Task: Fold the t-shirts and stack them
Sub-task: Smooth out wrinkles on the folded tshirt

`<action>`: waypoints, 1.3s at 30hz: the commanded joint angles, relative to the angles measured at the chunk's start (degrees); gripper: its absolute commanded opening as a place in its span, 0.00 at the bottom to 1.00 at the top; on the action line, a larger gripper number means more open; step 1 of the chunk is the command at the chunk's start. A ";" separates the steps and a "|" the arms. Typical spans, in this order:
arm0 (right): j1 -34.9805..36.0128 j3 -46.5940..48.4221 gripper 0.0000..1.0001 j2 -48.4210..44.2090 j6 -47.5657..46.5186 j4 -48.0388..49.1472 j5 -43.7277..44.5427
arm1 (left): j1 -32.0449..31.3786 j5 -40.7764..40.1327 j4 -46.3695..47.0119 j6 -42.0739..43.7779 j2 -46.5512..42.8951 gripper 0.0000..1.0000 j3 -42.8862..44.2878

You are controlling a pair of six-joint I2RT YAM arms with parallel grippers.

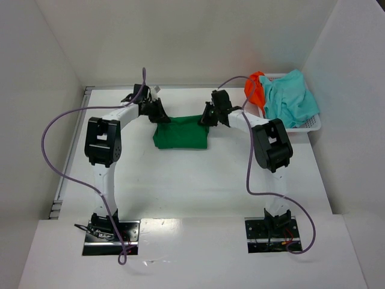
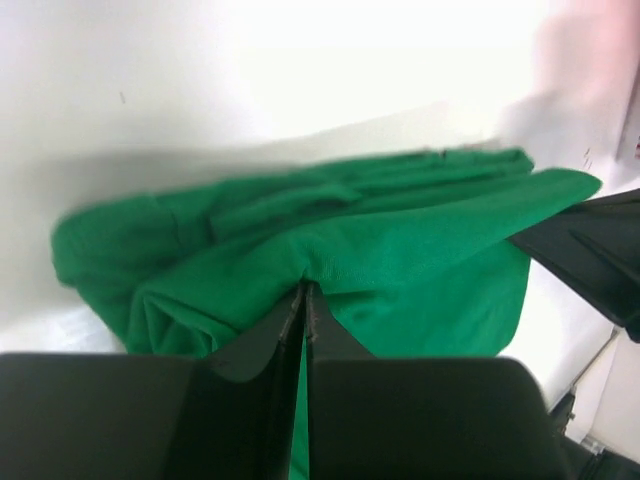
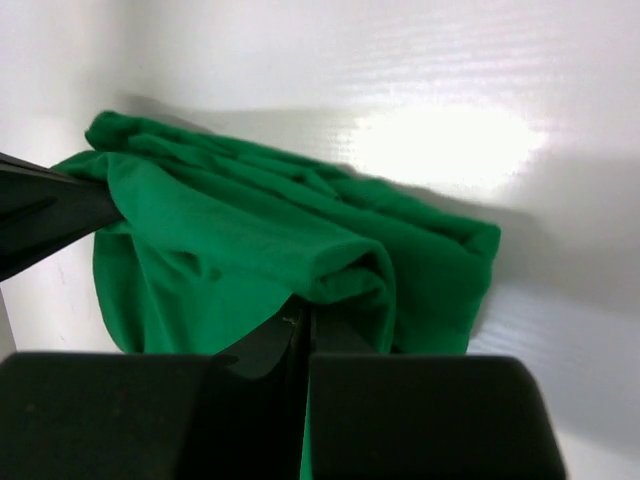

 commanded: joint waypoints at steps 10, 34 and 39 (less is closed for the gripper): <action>-2.49 8.82 0.00 6.17 -1.05 0.39 0.43 | 2.53 -3.64 -1.03 0.89 4.37 0.35 10.17; -1.35 -8.32 0.01 -13.26 -1.58 0.82 1.66 | -1.33 -6.09 5.38 -1.04 -25.95 0.65 -27.78; -0.82 -8.85 0.01 -9.75 -1.58 1.45 -0.53 | -1.85 -10.49 4.77 -2.54 -27.09 0.53 -32.19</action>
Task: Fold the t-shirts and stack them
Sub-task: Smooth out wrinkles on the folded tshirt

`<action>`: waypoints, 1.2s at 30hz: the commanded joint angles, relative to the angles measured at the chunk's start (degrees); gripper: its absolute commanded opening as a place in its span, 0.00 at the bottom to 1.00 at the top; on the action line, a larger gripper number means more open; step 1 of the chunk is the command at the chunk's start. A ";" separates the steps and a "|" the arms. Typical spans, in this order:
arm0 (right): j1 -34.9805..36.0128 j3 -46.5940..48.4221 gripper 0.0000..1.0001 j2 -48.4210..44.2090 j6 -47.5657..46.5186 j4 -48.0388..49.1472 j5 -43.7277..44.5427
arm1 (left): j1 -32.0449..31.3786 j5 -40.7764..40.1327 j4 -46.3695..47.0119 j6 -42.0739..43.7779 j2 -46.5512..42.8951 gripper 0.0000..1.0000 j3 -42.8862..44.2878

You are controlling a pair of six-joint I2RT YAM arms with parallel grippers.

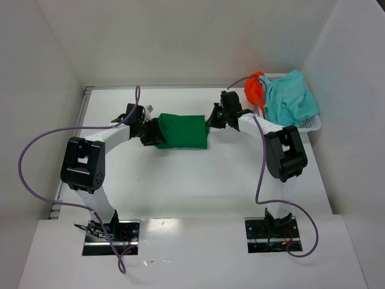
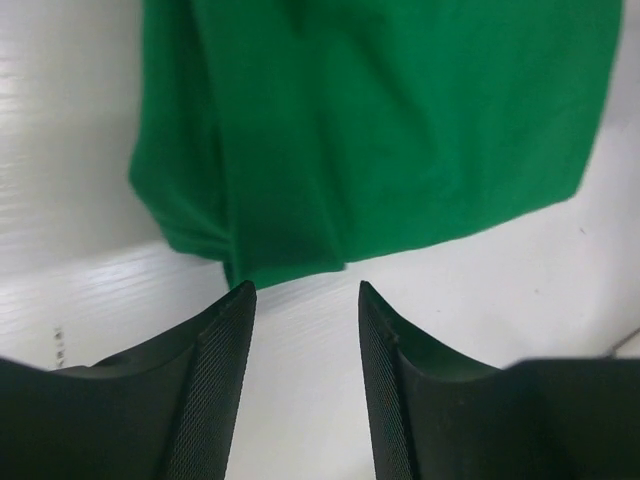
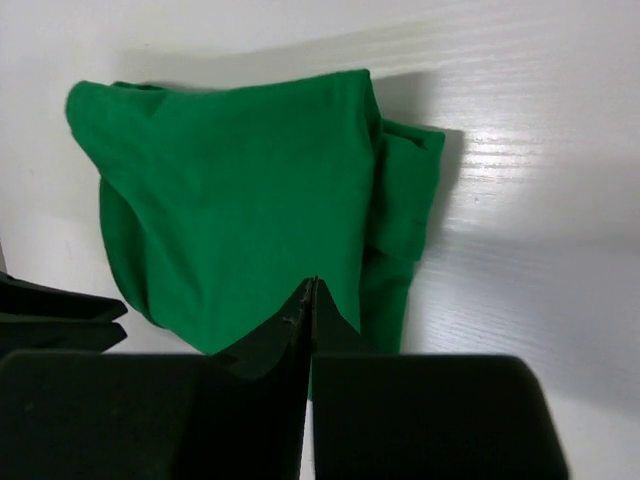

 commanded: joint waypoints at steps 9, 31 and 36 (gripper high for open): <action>0.84 -4.80 0.45 -2.28 -3.72 -0.80 -0.25 | 0.42 -4.03 0.84 0.15 1.54 0.55 -0.45; 4.80 -13.16 0.31 -5.71 -1.53 1.83 -1.22 | 0.42 -3.06 1.27 2.35 4.52 0.50 -0.45; 4.80 -13.16 0.10 -4.66 -0.90 2.45 -1.22 | 0.42 -2.53 1.27 2.88 5.58 0.32 0.07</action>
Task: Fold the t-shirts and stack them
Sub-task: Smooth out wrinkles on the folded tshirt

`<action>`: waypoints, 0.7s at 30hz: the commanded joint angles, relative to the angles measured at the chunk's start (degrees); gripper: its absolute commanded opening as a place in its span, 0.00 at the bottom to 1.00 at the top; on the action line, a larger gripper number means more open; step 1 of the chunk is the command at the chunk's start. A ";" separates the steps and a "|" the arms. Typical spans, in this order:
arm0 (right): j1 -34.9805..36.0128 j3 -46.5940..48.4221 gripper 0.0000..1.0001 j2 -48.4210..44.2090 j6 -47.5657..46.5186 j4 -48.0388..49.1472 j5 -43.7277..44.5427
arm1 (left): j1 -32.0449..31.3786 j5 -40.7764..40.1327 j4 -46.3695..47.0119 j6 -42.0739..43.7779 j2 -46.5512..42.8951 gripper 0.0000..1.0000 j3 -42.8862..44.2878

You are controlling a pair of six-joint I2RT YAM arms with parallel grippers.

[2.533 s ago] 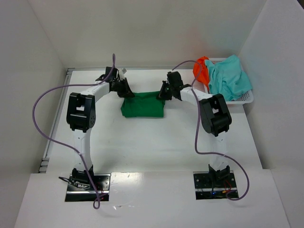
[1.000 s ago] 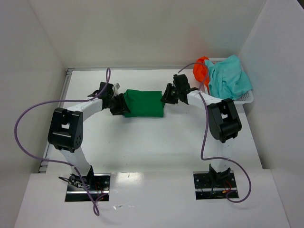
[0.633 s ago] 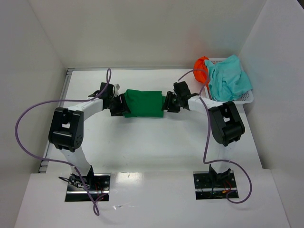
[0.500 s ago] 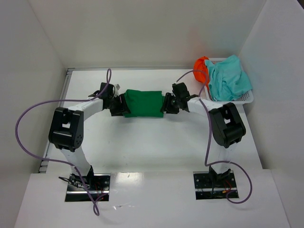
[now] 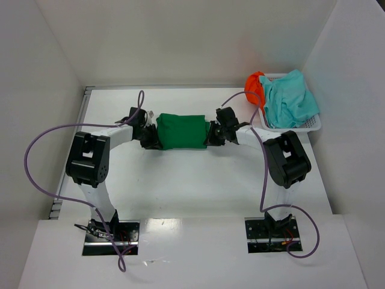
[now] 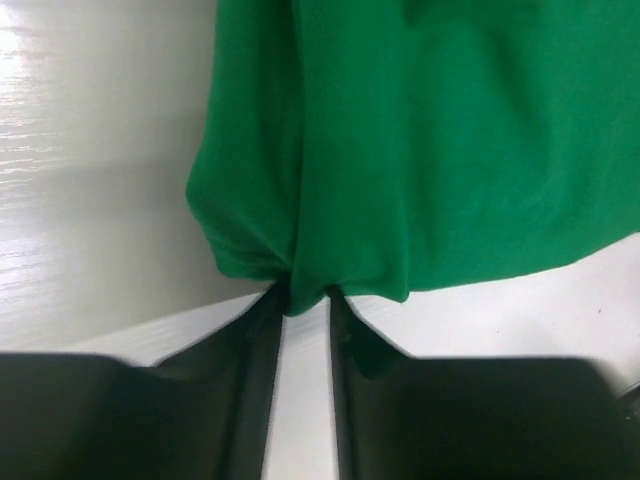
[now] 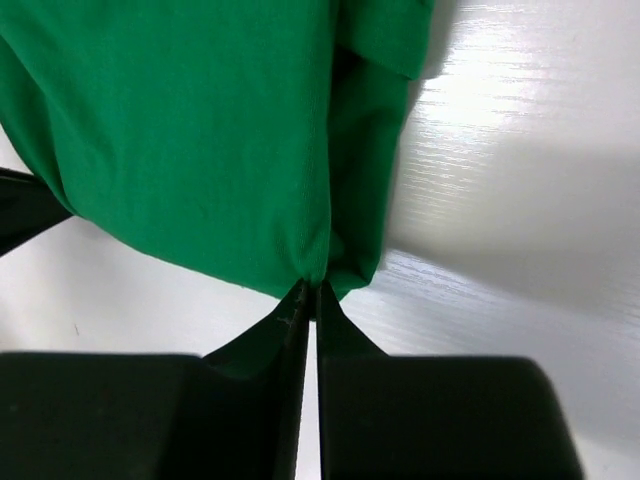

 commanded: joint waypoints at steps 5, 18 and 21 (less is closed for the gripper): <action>0.56 0.15 0.02 -0.29 0.45 1.42 4.15 | 0.18 0.42 0.55 2.10 1.41 0.16 1.39; -1.45 1.21 0.00 -1.43 -0.08 -0.78 7.76 | 1.94 -4.41 -5.69 6.40 -0.17 0.01 3.84; -2.08 1.21 0.00 -2.57 -0.78 -0.78 7.76 | 1.94 -6.96 -7.00 7.55 -0.17 0.01 4.37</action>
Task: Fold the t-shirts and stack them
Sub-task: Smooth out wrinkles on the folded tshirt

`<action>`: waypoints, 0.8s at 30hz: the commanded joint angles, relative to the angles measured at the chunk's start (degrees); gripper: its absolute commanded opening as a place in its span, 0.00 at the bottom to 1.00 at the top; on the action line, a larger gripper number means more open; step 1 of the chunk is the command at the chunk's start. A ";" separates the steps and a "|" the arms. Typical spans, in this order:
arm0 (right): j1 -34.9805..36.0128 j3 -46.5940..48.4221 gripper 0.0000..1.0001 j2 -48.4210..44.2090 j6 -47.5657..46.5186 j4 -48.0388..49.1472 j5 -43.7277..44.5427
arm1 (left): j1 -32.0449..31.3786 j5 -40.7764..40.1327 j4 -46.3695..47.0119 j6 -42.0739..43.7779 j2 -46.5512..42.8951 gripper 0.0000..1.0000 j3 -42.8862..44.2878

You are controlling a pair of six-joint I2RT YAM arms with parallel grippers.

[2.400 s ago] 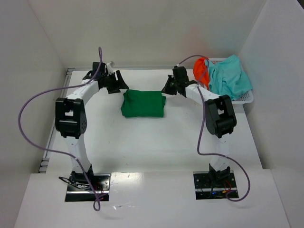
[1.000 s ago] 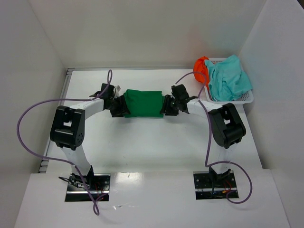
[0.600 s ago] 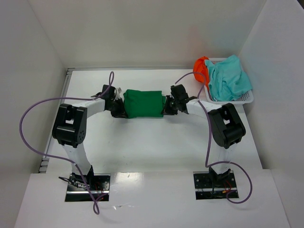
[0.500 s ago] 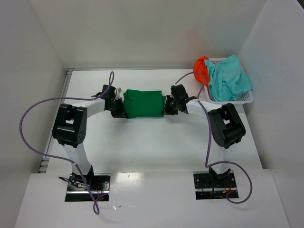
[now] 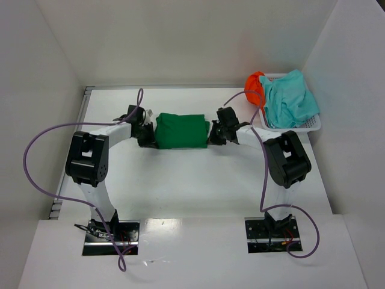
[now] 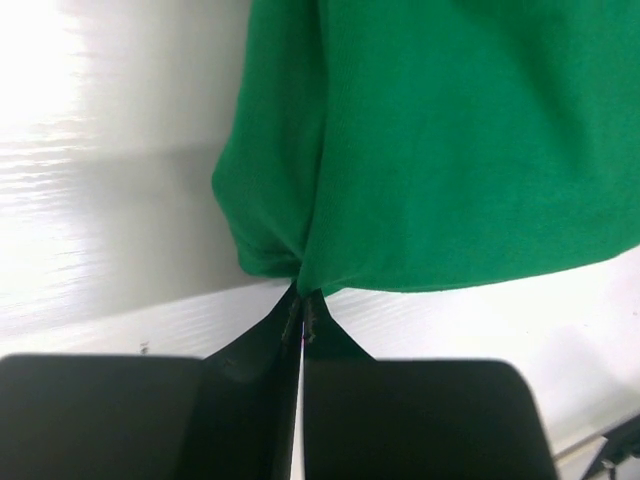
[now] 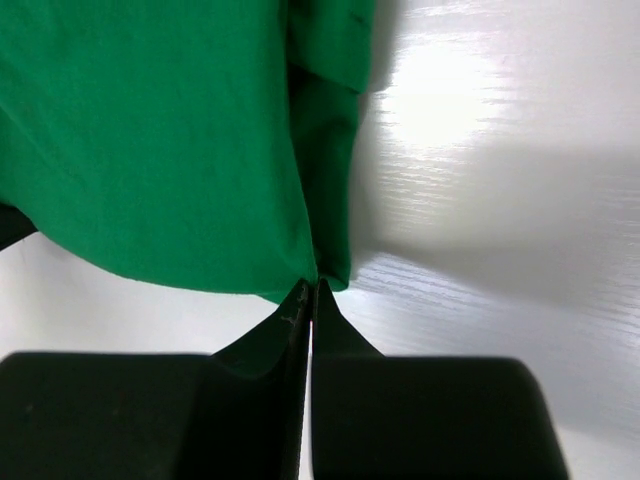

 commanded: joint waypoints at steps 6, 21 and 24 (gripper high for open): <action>-2.72 2.24 0.00 -2.57 -2.36 -1.70 3.72 | 0.71 -9.70 -6.14 4.93 -1.86 0.03 3.13; -2.72 -0.39 0.57 -6.52 -2.89 -1.18 -0.76 | 0.71 -4.08 -6.67 6.60 -4.15 0.49 2.52; -2.72 -0.39 0.70 -8.20 -2.89 -2.40 1.17 | 0.71 -3.56 -7.20 6.60 -6.51 0.57 3.66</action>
